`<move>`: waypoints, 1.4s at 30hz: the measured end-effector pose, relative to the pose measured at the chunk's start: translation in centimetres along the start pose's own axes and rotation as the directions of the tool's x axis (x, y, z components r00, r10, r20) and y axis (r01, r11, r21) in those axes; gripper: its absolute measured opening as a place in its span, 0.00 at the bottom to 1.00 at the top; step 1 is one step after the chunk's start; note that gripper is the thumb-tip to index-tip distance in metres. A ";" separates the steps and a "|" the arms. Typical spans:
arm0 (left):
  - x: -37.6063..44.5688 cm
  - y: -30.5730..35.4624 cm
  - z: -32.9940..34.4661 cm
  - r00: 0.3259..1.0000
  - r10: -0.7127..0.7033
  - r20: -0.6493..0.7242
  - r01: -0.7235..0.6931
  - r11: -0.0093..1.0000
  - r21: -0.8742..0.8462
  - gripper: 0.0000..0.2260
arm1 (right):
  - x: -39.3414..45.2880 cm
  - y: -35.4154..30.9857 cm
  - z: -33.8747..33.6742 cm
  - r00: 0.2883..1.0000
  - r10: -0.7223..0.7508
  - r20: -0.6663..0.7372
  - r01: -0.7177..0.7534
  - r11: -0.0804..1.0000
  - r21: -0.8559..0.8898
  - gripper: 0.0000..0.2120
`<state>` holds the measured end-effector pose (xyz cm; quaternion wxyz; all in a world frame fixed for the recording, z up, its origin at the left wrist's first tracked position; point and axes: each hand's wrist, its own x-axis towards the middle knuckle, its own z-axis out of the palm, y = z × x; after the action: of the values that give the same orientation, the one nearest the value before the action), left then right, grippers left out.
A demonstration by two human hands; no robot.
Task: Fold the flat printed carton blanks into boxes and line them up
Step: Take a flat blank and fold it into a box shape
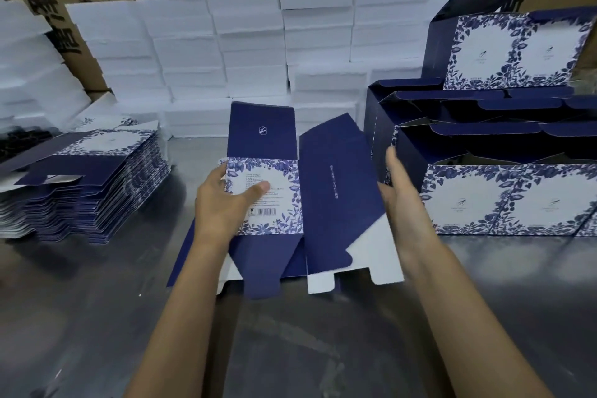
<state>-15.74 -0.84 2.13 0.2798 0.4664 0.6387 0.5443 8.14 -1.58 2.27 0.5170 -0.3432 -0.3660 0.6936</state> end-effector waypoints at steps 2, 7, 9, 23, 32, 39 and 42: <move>0.3 -0.2 -0.5 1.000 0.016 -0.013 -0.015 1.000 0.022 0.19 | 0.0 0.8 -0.6 0.999 0.015 -0.034 -0.018 0.995 -0.100 0.17; 0.6 -0.7 -1.1 0.999 0.017 -0.032 -0.015 0.998 0.059 0.21 | 0.4 1.2 -1.2 0.995 -0.029 -0.092 0.002 0.960 -0.281 0.12; 0.7 -0.7 -1.0 0.998 0.052 -0.036 -0.049 0.995 0.086 0.22 | 0.5 1.1 -1.3 0.996 -0.010 -0.091 -0.016 0.960 -0.279 0.12; 1.4 -1.3 -0.6 0.998 0.027 -0.050 -0.012 0.964 0.264 0.25 | 1.1 1.4 -0.9 0.975 -0.117 -0.191 0.032 0.917 -0.397 0.12; 1.5 -1.5 0.2 1.000 0.017 -0.011 -0.014 0.983 0.184 0.26 | 1.3 1.1 -1.9 0.944 -0.193 -0.267 0.111 0.949 -0.295 0.08; 1.5 -1.7 0.4 0.997 0.052 -0.053 -0.046 0.991 0.123 0.26 | 0.5 0.4 -1.3 0.985 0.028 -0.173 -0.047 0.993 -0.108 0.19; 1.5 -1.9 0.6 0.998 0.032 -0.055 -0.024 0.990 0.138 0.22 | 0.2 0.4 -1.1 0.995 0.040 -0.092 -0.037 0.999 0.036 0.17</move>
<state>-16.42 0.83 0.35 0.2208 0.4777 0.6758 0.5160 8.85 -1.29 1.35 0.5257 -0.3733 -0.3228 0.6929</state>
